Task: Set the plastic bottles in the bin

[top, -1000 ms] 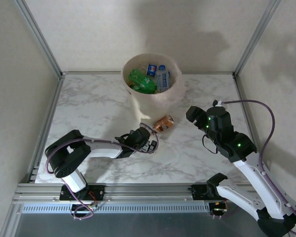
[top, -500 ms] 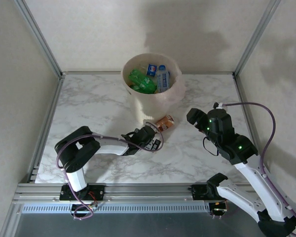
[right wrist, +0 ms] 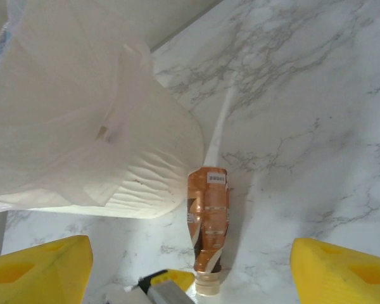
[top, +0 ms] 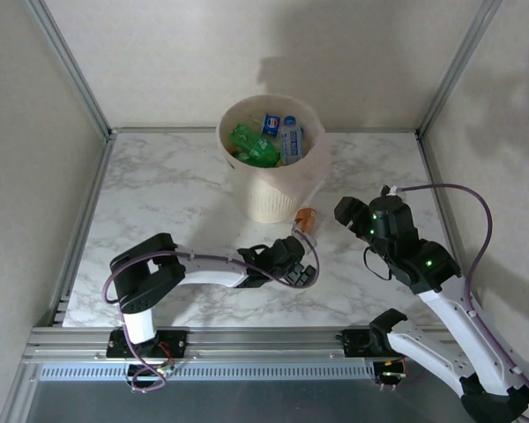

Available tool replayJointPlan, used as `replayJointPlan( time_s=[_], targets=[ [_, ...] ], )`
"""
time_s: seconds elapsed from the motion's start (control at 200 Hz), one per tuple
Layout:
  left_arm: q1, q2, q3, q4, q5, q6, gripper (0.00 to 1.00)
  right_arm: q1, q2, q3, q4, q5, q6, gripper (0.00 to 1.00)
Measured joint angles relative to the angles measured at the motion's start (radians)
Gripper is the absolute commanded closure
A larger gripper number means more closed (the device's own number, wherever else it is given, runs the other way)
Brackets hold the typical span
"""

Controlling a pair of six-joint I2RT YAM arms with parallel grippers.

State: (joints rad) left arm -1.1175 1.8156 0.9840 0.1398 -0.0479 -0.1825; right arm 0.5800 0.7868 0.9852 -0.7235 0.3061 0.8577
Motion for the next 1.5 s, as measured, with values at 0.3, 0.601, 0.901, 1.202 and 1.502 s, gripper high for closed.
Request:
replayJointPlan(
  time_s=[0.3,0.601,0.901,1.202,1.502],
  targets=[
    [-0.021,-0.316,-0.171,-0.054,-0.055,-0.133,0.11,-0.005,0.119,-0.093,0.024,-0.028,-0.034,0.07],
    [0.048,-0.698,-0.298,-0.192,-0.195,-0.328,0.11,-0.007,0.416,-0.178,0.142,-0.052,-0.053,0.07],
    [0.075,-0.774,-0.370,-0.260,-0.212,-0.395,0.11,-0.028,0.556,-0.237,0.212,-0.014,0.013,0.16],
    [0.081,-0.774,-0.394,-0.270,-0.212,-0.399,0.11,-0.048,0.565,-0.294,0.235,0.011,0.071,0.23],
    [0.106,-0.774,-0.409,-0.273,-0.215,-0.420,0.11,-0.048,0.579,-0.307,0.301,0.008,0.073,0.36]
  ],
)
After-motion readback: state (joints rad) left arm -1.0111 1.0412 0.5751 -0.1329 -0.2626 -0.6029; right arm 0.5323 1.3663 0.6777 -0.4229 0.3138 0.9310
